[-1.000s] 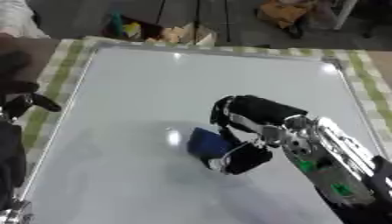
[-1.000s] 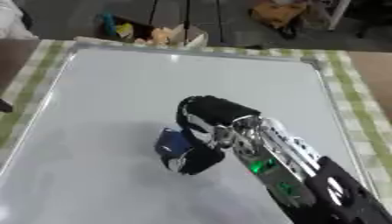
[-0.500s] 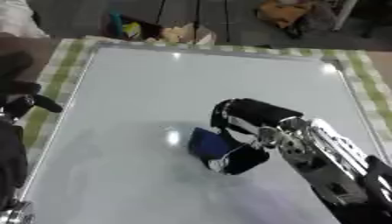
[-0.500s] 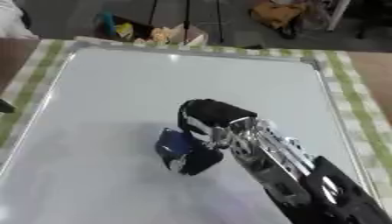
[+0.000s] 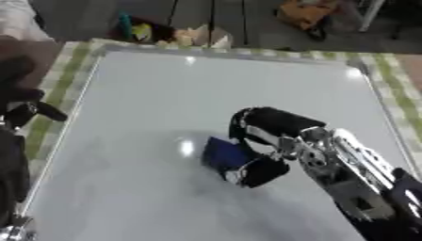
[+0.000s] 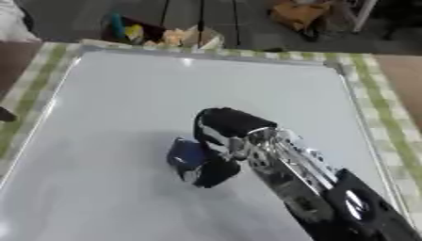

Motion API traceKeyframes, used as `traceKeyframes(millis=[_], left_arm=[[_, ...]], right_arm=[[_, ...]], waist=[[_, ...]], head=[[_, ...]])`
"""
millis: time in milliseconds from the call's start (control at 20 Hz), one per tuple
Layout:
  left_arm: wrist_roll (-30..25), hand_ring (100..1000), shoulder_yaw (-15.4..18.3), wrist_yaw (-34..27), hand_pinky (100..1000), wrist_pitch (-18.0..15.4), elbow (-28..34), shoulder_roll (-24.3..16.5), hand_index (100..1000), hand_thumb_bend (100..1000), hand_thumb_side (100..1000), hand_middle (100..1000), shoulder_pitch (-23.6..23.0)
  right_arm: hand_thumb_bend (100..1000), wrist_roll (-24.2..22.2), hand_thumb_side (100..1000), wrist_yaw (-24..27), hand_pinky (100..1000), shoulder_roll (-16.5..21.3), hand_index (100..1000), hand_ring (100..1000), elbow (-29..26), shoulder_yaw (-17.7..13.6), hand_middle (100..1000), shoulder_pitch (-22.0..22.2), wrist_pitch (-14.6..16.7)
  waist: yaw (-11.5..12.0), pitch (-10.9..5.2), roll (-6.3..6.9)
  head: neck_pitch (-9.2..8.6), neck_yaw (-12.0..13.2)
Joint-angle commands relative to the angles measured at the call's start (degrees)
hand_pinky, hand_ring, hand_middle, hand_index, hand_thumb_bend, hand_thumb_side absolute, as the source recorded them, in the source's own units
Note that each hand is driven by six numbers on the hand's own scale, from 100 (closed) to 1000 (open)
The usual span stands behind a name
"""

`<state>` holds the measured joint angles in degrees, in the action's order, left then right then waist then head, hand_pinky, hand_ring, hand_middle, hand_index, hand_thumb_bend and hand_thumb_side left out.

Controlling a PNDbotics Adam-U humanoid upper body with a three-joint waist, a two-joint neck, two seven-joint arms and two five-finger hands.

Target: Wipe the whiteboard clean with a brush.

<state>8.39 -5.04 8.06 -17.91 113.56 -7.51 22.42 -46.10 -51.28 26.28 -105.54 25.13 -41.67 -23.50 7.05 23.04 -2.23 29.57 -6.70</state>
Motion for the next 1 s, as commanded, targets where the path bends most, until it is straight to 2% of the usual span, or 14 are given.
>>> traceKeyframes(millis=[50,450,1000], left_arm=[[-0.2,892,-0.2,-0.2,454,-0.1,1.0,-0.2,622,100,982,784,0.5],[-0.3,893,-0.3,-0.3,454,-0.1,1.0,-0.2,621,100,982,785,0.5],[-0.4,893,-0.3,-0.3,454,-0.1,1.0,-0.2,620,100,982,781,0.6]], right_arm=[[282,-5.1,436,0.1,698,0.1,198,769,-0.1,-0.2,726,-0.5,-5.6],[347,-5.2,410,-0.1,699,0.0,197,772,0.9,-0.1,729,-0.4,-5.5],[315,-4.0,390,-1.3,691,-0.3,191,762,2.9,0.3,716,-0.6,-5.8]], waist=[[-0.1,-0.96,0.22],[-0.1,-0.9,0.32],[0.3,-0.61,0.36]], head=[[-0.53,-0.1],[-0.61,-0.1],[-0.8,-0.3]])
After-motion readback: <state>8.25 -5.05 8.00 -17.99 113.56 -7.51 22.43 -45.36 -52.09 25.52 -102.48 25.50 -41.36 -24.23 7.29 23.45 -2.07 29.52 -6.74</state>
